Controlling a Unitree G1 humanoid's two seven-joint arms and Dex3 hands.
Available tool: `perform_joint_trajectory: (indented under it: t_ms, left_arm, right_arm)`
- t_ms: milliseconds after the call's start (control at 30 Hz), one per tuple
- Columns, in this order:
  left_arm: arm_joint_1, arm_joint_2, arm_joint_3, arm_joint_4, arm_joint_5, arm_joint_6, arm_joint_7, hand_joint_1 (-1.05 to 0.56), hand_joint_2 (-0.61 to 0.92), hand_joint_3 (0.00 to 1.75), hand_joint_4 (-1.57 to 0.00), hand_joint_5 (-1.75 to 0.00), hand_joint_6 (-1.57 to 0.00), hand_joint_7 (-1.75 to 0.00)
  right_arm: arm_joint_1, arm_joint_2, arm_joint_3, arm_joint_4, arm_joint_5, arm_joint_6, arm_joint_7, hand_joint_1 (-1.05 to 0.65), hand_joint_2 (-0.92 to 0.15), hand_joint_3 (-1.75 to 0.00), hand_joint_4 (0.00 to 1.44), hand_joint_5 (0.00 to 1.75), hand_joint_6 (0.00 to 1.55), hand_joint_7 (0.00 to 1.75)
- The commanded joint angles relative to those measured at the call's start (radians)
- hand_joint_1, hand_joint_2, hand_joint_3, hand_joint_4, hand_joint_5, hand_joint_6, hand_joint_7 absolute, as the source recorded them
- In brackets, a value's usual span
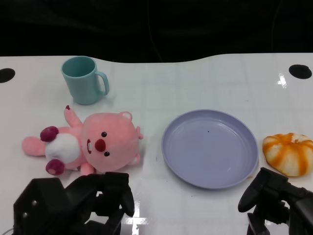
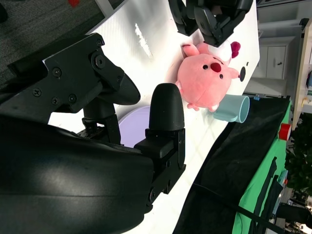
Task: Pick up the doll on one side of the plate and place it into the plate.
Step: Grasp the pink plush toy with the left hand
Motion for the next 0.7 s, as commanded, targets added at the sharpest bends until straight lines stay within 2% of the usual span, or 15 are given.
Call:
perform_joint_trajectory:
  t_ms: [33, 133, 200, 233, 333, 367, 433, 533, 700]
  left_arm:
    - [-0.005, 0.002, 0.02, 0.003, 0.0, -0.015, 0.016, -0.03, 0.46, 1.25, -0.66, -1.48, -0.69, -0.98]
    - [-0.003, -0.002, 0.028, 0.002, -0.001, -0.029, 0.022, -0.04, 0.48, 1.17, -0.6, -1.42, -0.67, -0.88]
    - [-0.002, -0.003, 0.034, 0.0, -0.001, -0.045, 0.025, -0.14, 0.57, 0.93, -0.55, -1.31, -0.63, -0.76]
    - [-0.001, -0.001, 0.037, -0.006, 0.0, -0.05, 0.026, -0.18, 0.65, 0.72, -0.53, -1.24, -0.62, -0.65]
    - [0.001, 0.006, 0.053, -0.031, 0.008, -0.061, 0.036, -0.28, 0.85, 0.25, -0.49, -1.03, -0.61, -0.34]
    - [0.001, 0.008, 0.059, -0.036, 0.017, -0.074, 0.043, -0.31, 0.89, 0.17, -0.49, -0.97, -0.6, -0.28]
    - [0.001, 0.016, 0.069, -0.048, 0.044, -0.105, 0.061, -0.38, 0.91, 0.08, -0.45, -0.84, -0.56, -0.17]
    - [0.0, 0.038, 0.078, -0.069, 0.1, -0.146, 0.084, -0.52, 0.92, 0.06, -0.43, -0.71, -0.51, -0.09]
    - [-0.009, 0.08, 0.098, -0.115, 0.182, -0.176, 0.103, -0.63, 0.92, 0.07, -0.36, -0.67, -0.49, -0.05]
  right_arm:
    - [-0.001, -0.01, -0.008, 0.003, -0.002, -0.011, -0.002, -0.01, -0.63, -1.11, 0.59, 1.75, 0.45, 1.63]
    - [-0.004, -0.011, -0.004, 0.004, -0.008, -0.01, -0.004, -0.01, -0.63, -1.11, 0.59, 1.75, 0.45, 1.63]
    - [-0.008, -0.01, -0.003, 0.006, -0.008, -0.01, -0.004, -0.01, -0.63, -1.11, 0.59, 1.75, 0.45, 1.63]
    - [-0.009, -0.009, -0.002, 0.008, -0.009, -0.01, -0.004, -0.01, -0.62, -1.11, 0.59, 1.75, 0.45, 1.63]
    - [-0.01, -0.007, 0.002, 0.01, -0.012, -0.012, -0.006, -0.01, -0.62, -1.11, 0.59, 1.75, 0.46, 1.63]
    - [-0.01, -0.006, 0.004, 0.009, -0.013, -0.011, -0.007, -0.01, -0.62, -1.11, 0.59, 1.75, 0.46, 1.63]
    - [-0.009, -0.003, 0.007, 0.008, -0.01, -0.013, -0.007, -0.01, -0.62, -1.11, 0.6, 1.75, 0.46, 1.63]
    - [-0.008, -0.002, 0.014, 0.009, -0.01, -0.016, -0.006, -0.01, -0.62, -1.12, 0.6, 1.75, 0.46, 1.63]
    - [-0.007, 0.001, 0.03, 0.0, -0.019, -0.007, -0.013, -0.01, -0.62, -1.12, 0.6, 1.75, 0.46, 1.63]
